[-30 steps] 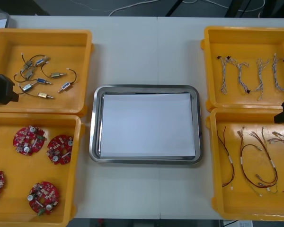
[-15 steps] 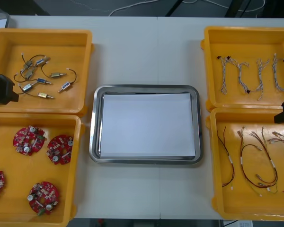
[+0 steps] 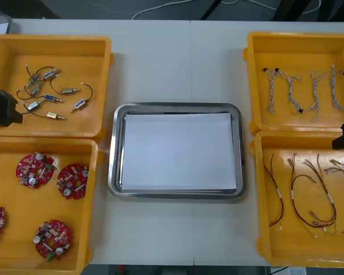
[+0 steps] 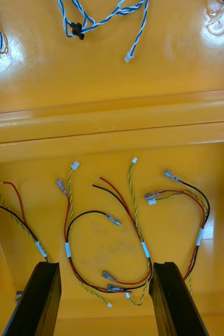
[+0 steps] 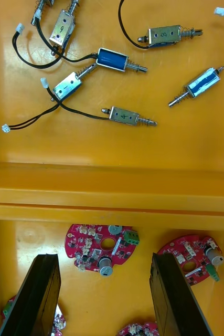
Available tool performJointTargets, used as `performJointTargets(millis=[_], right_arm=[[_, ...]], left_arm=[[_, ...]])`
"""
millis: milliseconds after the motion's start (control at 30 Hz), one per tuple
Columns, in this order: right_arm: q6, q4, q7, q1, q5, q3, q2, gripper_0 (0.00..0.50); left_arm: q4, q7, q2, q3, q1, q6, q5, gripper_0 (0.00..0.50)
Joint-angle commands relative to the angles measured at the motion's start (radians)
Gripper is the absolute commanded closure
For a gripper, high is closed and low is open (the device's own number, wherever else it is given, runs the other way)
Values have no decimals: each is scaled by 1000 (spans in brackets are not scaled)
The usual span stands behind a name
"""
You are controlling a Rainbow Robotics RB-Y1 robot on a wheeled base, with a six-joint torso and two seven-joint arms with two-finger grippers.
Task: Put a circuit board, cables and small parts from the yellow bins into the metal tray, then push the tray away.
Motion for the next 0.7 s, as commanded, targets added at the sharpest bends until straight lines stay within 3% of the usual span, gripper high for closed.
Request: performJointTargets(millis=[33,700], right_arm=[[3,-31,-23,10,-7,-34,-41,0],[3,-31,-23,10,-7,-34,-41,0]], left_arm=[[-29,-35,-14,30,16,-9,5,0],[-29,-35,-14,30,16,-9,5,0]])
